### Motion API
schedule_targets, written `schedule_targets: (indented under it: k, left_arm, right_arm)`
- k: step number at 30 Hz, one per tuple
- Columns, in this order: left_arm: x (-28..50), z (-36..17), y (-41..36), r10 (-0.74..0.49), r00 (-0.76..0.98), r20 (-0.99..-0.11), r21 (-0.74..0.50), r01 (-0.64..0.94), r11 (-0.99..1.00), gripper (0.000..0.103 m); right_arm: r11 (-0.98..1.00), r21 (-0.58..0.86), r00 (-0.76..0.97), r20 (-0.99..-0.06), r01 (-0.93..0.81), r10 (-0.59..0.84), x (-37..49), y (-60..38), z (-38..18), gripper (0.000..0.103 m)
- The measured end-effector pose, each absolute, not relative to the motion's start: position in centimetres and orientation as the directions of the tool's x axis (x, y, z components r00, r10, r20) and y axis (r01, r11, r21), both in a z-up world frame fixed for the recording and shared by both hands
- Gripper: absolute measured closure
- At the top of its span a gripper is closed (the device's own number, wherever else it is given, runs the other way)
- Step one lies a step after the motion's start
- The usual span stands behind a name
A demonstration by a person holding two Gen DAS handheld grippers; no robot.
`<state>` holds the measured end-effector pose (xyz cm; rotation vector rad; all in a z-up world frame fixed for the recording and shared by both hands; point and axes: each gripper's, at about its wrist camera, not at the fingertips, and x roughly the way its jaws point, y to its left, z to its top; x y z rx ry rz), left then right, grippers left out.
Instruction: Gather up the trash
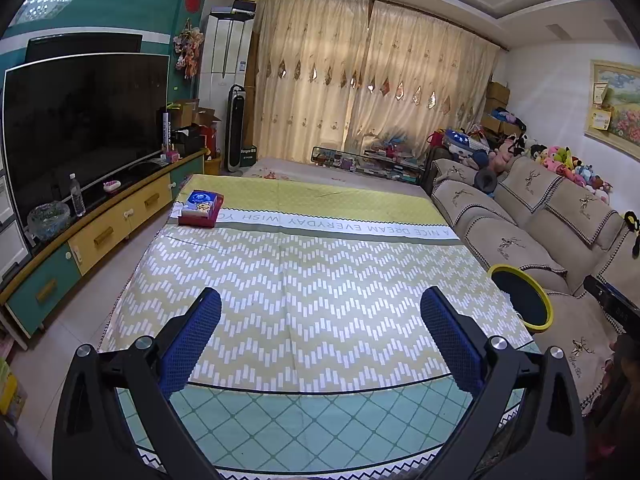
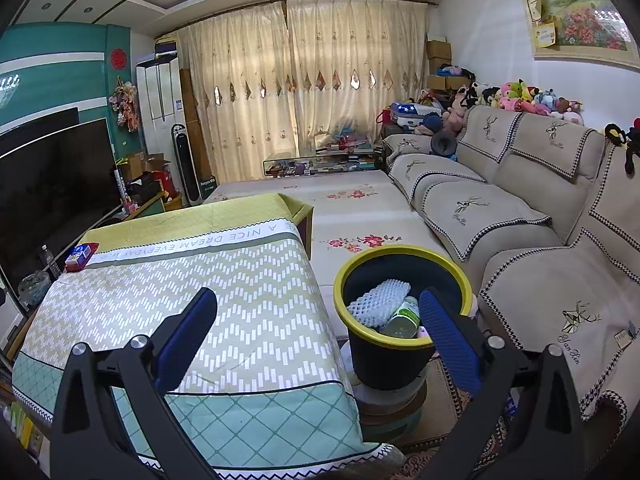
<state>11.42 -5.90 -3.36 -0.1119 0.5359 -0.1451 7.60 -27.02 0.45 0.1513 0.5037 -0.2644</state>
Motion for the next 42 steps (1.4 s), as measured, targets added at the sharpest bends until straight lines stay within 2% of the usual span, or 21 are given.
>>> schedule_targets:
  k: [42]
  left_arm:
    - [11.6,-3.7,-6.0,-0.157,0.851,-0.5,-0.122,0.111,0.986,0.005]
  right_arm:
    - [0.957,0.084,0.833,-0.518,0.278,-0.196,8.9,-26.2,-0.9,0.007]
